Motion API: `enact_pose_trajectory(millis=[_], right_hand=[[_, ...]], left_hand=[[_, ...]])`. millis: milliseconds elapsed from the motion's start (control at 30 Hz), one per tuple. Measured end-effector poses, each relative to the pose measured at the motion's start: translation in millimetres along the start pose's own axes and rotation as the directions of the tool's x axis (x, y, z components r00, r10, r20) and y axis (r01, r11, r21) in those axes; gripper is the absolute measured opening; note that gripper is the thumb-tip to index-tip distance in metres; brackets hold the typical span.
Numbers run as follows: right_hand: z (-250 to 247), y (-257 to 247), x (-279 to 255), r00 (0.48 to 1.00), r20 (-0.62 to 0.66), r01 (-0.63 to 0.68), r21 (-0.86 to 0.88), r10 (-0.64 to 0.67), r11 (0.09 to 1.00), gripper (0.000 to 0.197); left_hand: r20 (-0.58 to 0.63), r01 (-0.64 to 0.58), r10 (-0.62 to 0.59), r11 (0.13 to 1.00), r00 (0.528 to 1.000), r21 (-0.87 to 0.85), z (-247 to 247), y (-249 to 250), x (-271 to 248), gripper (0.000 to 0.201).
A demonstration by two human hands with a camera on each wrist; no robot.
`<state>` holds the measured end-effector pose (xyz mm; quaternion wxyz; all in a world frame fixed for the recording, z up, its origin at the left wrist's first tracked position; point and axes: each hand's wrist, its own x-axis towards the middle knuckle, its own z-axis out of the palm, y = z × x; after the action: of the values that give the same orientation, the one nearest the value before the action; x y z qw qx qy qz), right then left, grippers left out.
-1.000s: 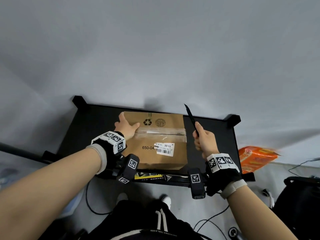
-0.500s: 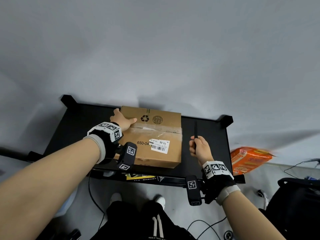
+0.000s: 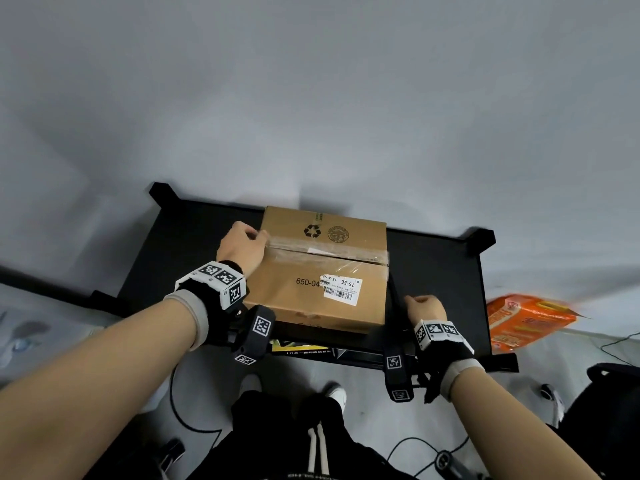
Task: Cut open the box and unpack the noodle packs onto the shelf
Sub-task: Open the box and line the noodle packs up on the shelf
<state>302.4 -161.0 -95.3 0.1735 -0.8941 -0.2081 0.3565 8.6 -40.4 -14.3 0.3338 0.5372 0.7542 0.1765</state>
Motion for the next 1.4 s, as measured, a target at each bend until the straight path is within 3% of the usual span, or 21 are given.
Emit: enact_pose_trajectory(millis=[100,167,233,400,467,567,667,767,867,967,1033,1100,1133,1200,1267,1333,1400], right_hand=[[-8.0,-20.5,-18.7,0.980,-0.061,0.198,0.193,-0.190,0.961,0.020],[-16.0,-39.4,-38.0,0.952,0.031,0.265,0.417,-0.305,0.869,0.025],[-22.9,-55.2,-57.0,0.918,0.157,0.244,0.504,-0.365,0.828,0.029],[-31.0,-74.2,-76.4,0.855,0.190,0.393,0.367,-0.482,0.843,0.029],[-28.8,-82.8,-81.4,0.860,0.215,0.377,0.343,-0.462,0.861,0.031],[-27.6,-92.7,-88.0,0.863,0.271,0.353,0.280,-0.427,0.893,0.031],[-36.2,-93.7,-94.7,0.803,0.368,0.424,0.202,-0.469,0.883,0.021],[-52.6,-90.4,-102.9,0.693,0.514,0.499,0.164,-0.505,0.851,0.007],[-62.2,-80.7,-112.1,0.590,0.640,0.560,0.115,-0.492,0.821,0.014],[-60.0,-67.4,-118.9,0.550,0.721,0.614,-0.008,-0.421,0.789,0.021],[-50.7,-56.2,-121.3,0.558,0.756,0.637,-0.125,-0.343,0.761,0.032],[-38.5,-45.4,-122.4,0.597,0.725,0.648,-0.185,-0.342,0.739,0.041],[-32.8,-41.7,-123.0,0.627,0.686,0.656,-0.209,-0.369,0.725,0.042],[-20.5,-37.3,-125.7,0.680,0.598,0.681,-0.300,-0.425,0.668,0.042],[-7.8,-34.5,-132.1,0.708,0.512,0.701,-0.424,-0.486,0.574,0.044],[5.4,-31.5,-140.3,0.731,0.407,0.678,-0.528,-0.548,0.511,0.046],[15.6,-26.5,-145.7,0.734,0.318,0.654,-0.570,-0.600,0.498,0.043]], left_hand=[[0.050,0.029,-0.029,0.999,0.998,0.015,-4.8,-1.0,2.5,0.032],[0.080,0.077,-0.071,0.994,0.994,-0.081,-7.9,-2.7,7.7,0.033],[0.150,0.138,-0.107,0.966,0.983,-0.217,-12.7,-3.9,11.0,0.033],[0.344,0.165,0.021,0.849,0.939,-0.502,-28.6,2.1,6.3,0.022],[0.415,0.180,0.076,0.820,0.907,-0.544,-34.8,12.5,4.6,0.022],[0.485,0.105,0.151,0.881,0.861,-0.462,-43.4,26.2,1.5,0.031],[0.552,-0.014,0.225,0.933,0.803,-0.359,-49.6,24.3,-2.9,0.038],[0.665,-0.142,0.226,0.974,0.712,-0.179,-53.3,14.4,-2.7,0.062],[0.842,-0.238,0.084,0.970,0.532,0.054,-58.8,6.3,-2.7,0.072],[0.920,-0.333,-0.033,0.926,0.391,0.175,-59.5,-2.8,-4.0,0.077],[0.926,-0.358,-0.073,0.908,0.369,0.215,-55.2,-9.8,-4.1,0.064],[0.907,-0.352,-0.079,0.905,0.414,0.240,-49.8,-13.8,-3.4,0.056],[0.885,-0.344,-0.062,0.907,0.461,0.243,-47.0,-13.7,-2.8,0.052],[0.819,-0.314,-0.001,0.923,0.574,0.222,-41.6,-12.2,-0.9,0.043],[0.677,-0.310,0.110,0.933,0.728,0.182,-35.4,-8.8,-0.4,0.040],[0.478,-0.353,0.212,0.908,0.852,0.227,-28.1,-4.6,-2.1,0.048],[0.385,-0.351,0.231,0.893,0.894,0.280,-19.7,1.5,-7.7,0.066]])
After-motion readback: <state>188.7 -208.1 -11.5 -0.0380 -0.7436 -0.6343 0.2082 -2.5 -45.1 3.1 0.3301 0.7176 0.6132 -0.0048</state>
